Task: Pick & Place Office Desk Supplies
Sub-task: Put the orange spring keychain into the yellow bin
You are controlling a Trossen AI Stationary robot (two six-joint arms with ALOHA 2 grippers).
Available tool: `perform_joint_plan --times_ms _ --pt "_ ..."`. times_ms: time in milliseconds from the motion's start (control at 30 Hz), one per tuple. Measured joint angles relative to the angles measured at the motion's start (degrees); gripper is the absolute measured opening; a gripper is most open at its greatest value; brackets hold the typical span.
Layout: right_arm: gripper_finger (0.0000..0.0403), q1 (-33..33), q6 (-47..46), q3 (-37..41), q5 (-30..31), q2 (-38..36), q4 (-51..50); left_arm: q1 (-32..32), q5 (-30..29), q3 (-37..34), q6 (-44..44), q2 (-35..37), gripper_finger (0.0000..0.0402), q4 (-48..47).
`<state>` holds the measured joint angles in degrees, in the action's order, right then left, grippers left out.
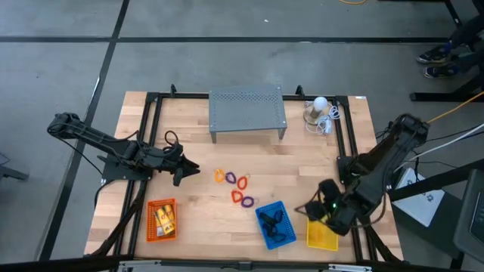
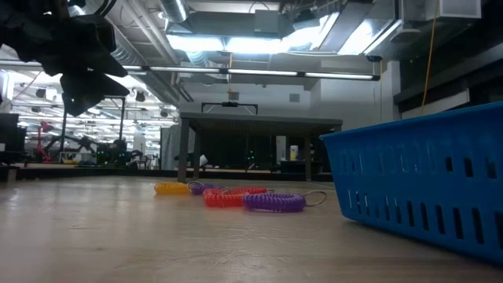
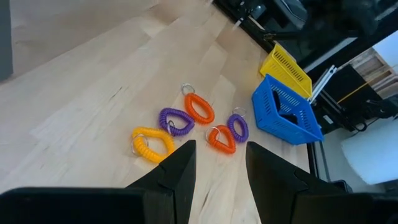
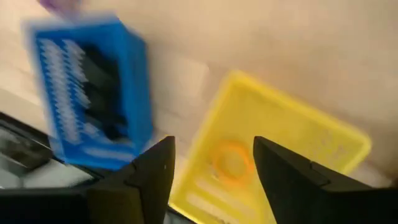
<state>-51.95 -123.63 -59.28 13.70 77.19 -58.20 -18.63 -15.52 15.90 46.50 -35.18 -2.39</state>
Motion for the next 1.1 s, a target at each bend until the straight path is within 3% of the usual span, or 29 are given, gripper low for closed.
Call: perform_joint_plan --times_ms 267,333,533,733,933,1100 --pt "0.0212 12.4 5.2 -0.7 21.3 -6.0 5.0 0.0 -0.5 0.0 -0.8 0.0 0.0134 0.5" --pt "0.0212 16.7 11.9 -0.7 22.7 -6.2 10.1 0.0 -0.5 0.0 -0.9 0.0 0.0134 0.5" --pt "0.0212 31.1 36.6 -0.7 6.0 -2.3 26.8 0.0 -0.9 0.0 -2.2 0.0 0.0134 0.9" --pt "0.0212 43.1 44.8 -0.7 -9.3 6.3 29.3 0.0 -0.9 0.0 -2.2 0.0 0.0134 0.9" --pt "0.0212 49.6 49.2 -1.1 -22.6 16.3 33.2 0.0 -1.3 0.0 -2.2 0.0 0.0134 0.9" --pt "0.0199 50.5 53.9 -8.8 -25.1 24.5 31.6 0.0 -2.2 0.0 -2.2 0.0 0.0134 0.9"
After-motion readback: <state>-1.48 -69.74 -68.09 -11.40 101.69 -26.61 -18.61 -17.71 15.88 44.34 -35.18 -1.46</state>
